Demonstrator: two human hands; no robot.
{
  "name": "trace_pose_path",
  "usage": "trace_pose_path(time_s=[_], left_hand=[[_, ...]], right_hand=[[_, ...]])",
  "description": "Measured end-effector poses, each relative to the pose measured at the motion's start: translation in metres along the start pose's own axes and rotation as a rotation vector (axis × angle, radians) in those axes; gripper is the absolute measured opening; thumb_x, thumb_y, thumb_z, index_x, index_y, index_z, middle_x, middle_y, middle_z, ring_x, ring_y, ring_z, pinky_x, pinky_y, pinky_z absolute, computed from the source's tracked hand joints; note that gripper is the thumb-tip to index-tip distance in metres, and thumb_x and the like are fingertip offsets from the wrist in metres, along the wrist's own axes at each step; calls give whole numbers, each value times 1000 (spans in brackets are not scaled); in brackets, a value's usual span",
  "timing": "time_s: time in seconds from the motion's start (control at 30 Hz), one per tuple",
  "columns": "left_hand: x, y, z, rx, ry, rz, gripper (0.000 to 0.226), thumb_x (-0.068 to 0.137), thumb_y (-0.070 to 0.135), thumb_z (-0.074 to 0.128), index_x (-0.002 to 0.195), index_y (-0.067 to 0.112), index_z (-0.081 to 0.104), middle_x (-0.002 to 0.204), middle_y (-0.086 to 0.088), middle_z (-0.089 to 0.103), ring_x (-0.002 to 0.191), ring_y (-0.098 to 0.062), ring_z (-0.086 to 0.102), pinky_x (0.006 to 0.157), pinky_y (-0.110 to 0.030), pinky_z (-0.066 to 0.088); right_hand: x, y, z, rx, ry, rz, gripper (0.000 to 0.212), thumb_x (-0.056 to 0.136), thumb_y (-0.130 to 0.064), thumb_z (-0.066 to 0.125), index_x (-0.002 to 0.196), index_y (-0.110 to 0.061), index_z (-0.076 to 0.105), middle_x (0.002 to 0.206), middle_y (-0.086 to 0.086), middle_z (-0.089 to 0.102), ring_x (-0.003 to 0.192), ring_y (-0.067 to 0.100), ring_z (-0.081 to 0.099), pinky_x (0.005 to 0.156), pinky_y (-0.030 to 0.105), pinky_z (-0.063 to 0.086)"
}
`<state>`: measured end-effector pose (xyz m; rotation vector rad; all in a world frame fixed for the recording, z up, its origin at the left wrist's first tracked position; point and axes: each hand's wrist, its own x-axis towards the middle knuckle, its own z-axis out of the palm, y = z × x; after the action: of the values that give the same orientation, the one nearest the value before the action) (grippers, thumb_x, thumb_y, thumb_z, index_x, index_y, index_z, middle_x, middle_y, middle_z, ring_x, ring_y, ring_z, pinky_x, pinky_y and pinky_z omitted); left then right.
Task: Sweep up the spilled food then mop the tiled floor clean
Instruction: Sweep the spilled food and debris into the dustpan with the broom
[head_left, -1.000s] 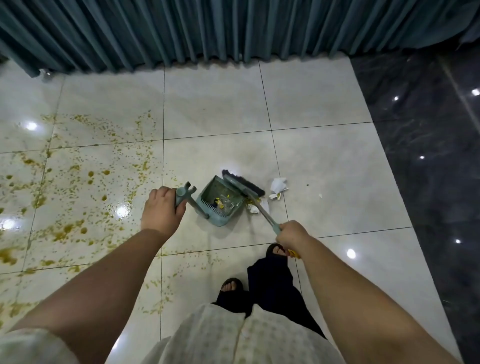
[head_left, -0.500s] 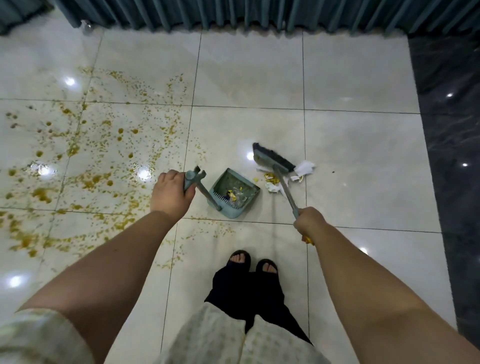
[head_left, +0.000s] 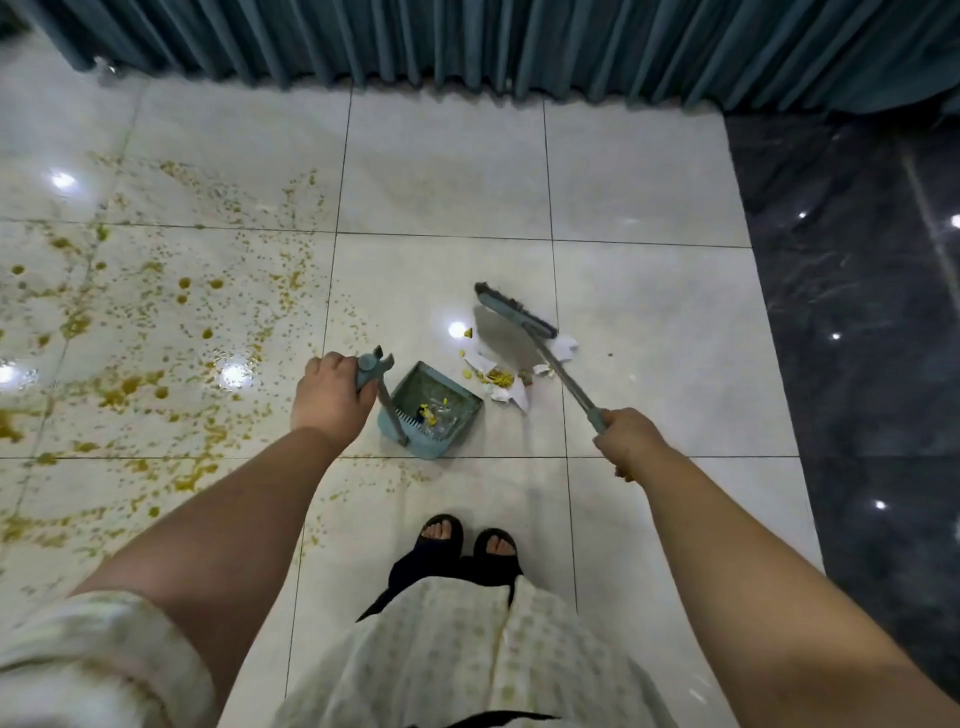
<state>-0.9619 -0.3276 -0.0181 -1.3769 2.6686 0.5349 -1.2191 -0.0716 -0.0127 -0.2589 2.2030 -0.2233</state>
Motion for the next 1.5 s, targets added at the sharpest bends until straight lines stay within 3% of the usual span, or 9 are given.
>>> trace_pose_path(time_s=[0.2,0.37,0.53,0.7,0.8,1.07,1.3,1.4,1.5], left_hand=[[11,-3,7,1,8,-26,35,93,34,52,107,3,60,108,-14,57,105,-33,46,85,-44,45],[18,-1,12,-4,29,-20,30,91,33,54,101,6,62,103,-11,57,102,-31,46,79,-42,46],[22,-6,9,-53,23,-5,28,90,32,57,96,5,63,100,-11,57,100,-32,46,79,-43,46],[23,-6,5,-46,-7,-1,31,91,34,55,101,6,63,103,-10,58,103,-31,46,83,-42,45],[28,-8,-1,-42,-20,10,32,91,36,54,102,7,62,103,-10,57,103,-30,46,83,-42,46],[33,-12,-1,57,-9,23,37,93,39,49,106,6,61,104,-11,58,103,-31,49,77,-42,48],[40,-14,-1,83,-4,42,38,94,41,47,107,8,60,107,-10,57,105,-30,48,80,-41,46],[39,-14,-1,66,-13,45,38,94,40,47,109,8,60,107,-11,56,105,-30,48,81,-42,46],[37,-13,-2,72,-17,43,39,95,42,45,109,8,59,108,-10,56,106,-30,47,82,-42,46]], right_hand=[[47,8,-19,180,54,134,50,94,-3,47,144,-12,44,84,17,57,53,25,54,51,28,45],[68,10,19,271,-51,242,47,90,3,52,137,-1,48,82,20,56,54,27,55,52,31,46],[19,-11,78,246,-203,204,47,86,1,48,130,-14,57,79,17,57,49,25,55,50,29,46],[-20,-47,85,158,-280,104,47,89,-6,52,133,-18,57,76,10,56,66,27,58,55,29,47],[-22,-55,50,231,-248,112,46,90,-5,57,133,-19,57,73,14,56,51,22,51,48,25,43],[24,-80,30,168,-123,42,47,92,-3,50,137,-12,51,80,18,56,52,26,53,58,34,49],[-8,-79,90,36,-309,47,51,91,-3,48,139,-19,51,79,13,55,56,27,57,42,24,45],[-31,-86,75,53,-402,22,52,92,-2,54,141,-19,50,73,11,53,52,21,52,36,17,40],[-37,-94,32,157,-360,49,46,91,-4,60,134,-19,57,71,12,55,49,19,48,36,15,38]])
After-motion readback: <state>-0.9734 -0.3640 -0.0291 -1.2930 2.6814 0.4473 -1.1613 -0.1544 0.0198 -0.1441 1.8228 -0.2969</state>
